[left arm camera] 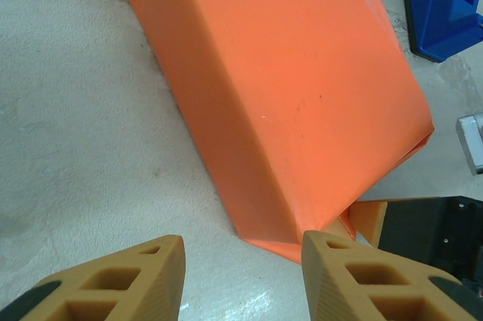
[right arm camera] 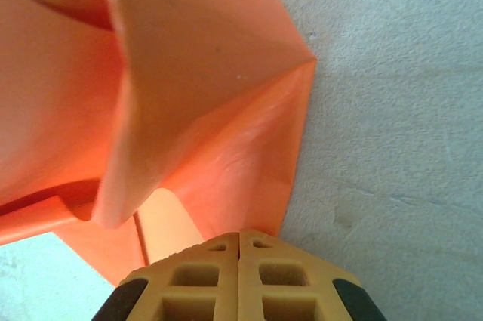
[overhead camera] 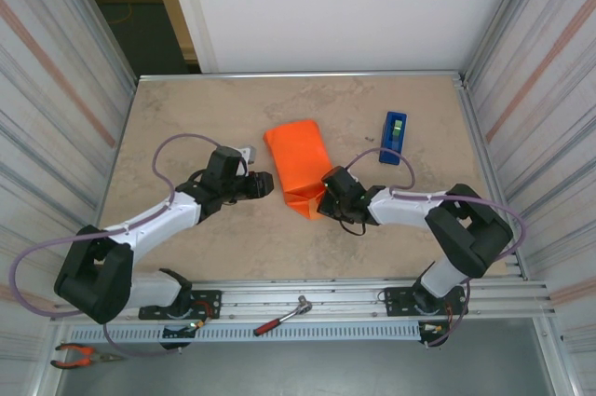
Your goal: Wrap the gift box in paper
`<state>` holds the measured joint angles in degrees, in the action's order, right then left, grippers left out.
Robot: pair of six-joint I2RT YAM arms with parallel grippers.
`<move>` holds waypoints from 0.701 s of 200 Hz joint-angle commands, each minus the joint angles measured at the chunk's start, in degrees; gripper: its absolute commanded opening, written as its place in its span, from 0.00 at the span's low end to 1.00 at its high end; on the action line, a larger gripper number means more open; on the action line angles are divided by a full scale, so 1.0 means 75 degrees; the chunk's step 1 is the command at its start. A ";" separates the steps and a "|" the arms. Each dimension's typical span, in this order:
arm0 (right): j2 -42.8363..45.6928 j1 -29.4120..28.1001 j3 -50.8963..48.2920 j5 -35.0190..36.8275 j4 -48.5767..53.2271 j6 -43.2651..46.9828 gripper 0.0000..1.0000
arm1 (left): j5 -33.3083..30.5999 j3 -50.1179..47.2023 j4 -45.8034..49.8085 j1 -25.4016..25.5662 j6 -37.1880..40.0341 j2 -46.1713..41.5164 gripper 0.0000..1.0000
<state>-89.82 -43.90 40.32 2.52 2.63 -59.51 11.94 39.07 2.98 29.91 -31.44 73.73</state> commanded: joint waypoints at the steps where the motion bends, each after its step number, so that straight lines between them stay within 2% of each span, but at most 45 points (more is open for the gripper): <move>1: 0.0481 -0.0055 0.0015 0.0063 0.0466 0.0082 0.00 | 0.0042 -0.0110 -0.0186 -0.0016 -0.0069 0.0054 0.46; 14: 0.0621 -0.0075 0.0005 0.0135 0.0659 0.0065 0.01 | 0.0062 -0.0143 -0.0242 -0.0022 -0.0088 0.0072 0.45; 42: 0.0752 -0.0097 -0.0067 0.0225 0.0987 -0.0040 0.34 | 0.0105 -0.0185 -0.0316 -0.0019 -0.0122 0.0118 0.46; 53: 0.0735 -0.0125 -0.0085 0.0238 0.1053 -0.0091 0.41 | 0.0117 -0.0193 -0.0352 -0.0016 -0.0139 0.0146 0.46; 88: 0.0566 -0.0312 -0.0068 0.0284 0.1079 -0.0140 0.42 | 0.0152 -0.0219 -0.0433 -0.0016 -0.0173 0.0184 0.45; 140: 0.0153 -0.0405 0.0236 0.0328 0.1055 -0.0128 0.39 | 0.0177 -0.0238 -0.0433 -0.0021 -0.0179 0.0205 0.45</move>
<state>-87.00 -46.57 40.29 3.25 9.13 -59.61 12.43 38.20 0.80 29.91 -31.99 74.85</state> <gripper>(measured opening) 0.400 0.454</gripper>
